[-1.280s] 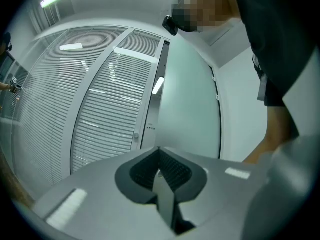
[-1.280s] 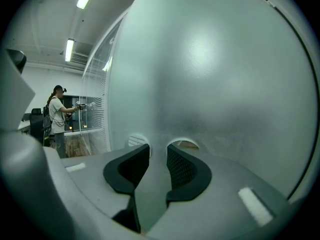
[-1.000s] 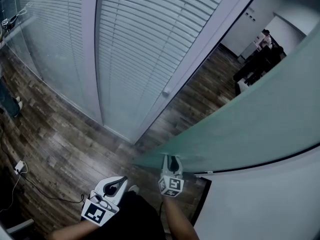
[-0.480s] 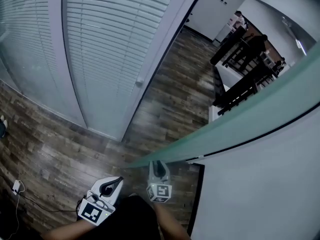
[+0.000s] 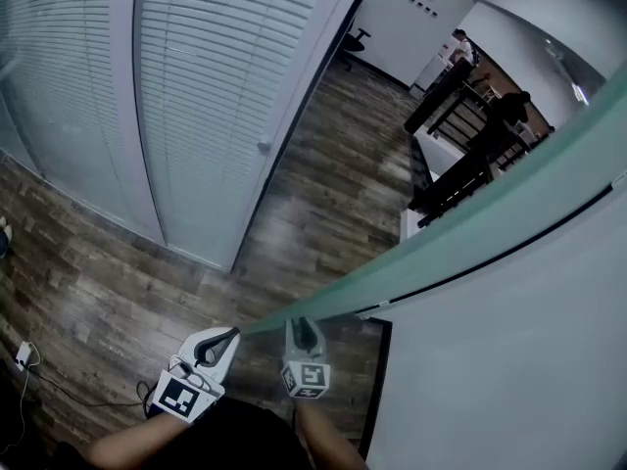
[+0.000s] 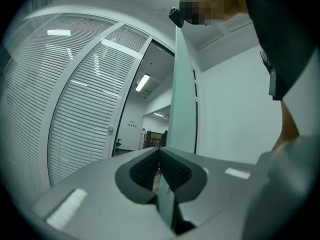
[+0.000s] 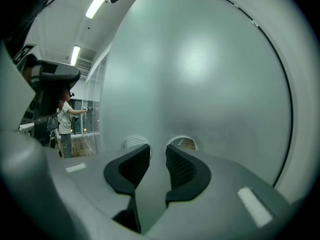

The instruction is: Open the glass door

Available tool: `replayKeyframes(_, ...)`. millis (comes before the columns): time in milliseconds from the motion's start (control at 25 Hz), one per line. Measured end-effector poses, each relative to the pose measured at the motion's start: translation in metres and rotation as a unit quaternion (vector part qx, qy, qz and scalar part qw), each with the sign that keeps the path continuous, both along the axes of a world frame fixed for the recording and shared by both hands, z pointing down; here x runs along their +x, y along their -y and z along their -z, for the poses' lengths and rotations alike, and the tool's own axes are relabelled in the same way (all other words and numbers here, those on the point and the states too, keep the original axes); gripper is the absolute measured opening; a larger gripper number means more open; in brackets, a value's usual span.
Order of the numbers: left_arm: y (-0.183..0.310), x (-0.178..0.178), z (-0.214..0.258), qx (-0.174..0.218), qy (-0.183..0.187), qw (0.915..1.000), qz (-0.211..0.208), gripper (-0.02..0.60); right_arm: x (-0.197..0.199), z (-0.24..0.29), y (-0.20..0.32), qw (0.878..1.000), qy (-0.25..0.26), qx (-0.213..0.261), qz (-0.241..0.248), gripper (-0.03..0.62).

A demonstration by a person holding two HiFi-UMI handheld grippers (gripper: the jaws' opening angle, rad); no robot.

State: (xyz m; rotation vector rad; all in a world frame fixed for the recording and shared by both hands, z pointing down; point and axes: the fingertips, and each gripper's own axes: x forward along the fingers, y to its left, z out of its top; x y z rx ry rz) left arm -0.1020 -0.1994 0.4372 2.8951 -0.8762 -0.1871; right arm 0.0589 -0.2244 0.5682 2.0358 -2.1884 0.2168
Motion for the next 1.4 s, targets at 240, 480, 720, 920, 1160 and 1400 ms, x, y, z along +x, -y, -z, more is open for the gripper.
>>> replayKeyframes(240, -0.028, 0.033, -0.005, -0.002, 0.024, 0.9991, -0.035, 0.074, 0.001, 0.003, -0.026, 1.000, 0.005, 0.004, 0.004, 0.106)
replayKeyframes(480, -0.045, 0.069, -0.005, 0.031, 0.021, 0.9961, -0.080, 0.124, -0.001, 0.000, -0.048, 1.000, 0.003, 0.000, 0.022, 0.106)
replayKeyframes(720, -0.064, 0.078, -0.007, 0.045, 0.025, 0.9948, -0.088, 0.070, -0.001, 0.001, -0.073, 1.000, 0.002, 0.005, 0.024, 0.106)
replayKeyframes(920, -0.087, 0.079, -0.004, 0.040, 0.021, 0.9950, -0.090, 0.052, -0.002, 0.002, -0.093, 1.000, -0.010, 0.001, 0.020, 0.115)
replayKeyframes(1160, -0.116, 0.083, -0.008, 0.033, 0.009, 0.9954, -0.089, 0.051, 0.004, -0.002, -0.128, 1.000, -0.022, -0.014, 0.013, 0.127)
replayKeyframes(1400, -0.148, 0.092, -0.001, 0.043, 0.013, 0.9957, -0.081, 0.048, 0.009, 0.016, -0.187, 0.998, -0.037, -0.031, -0.034, 0.139)
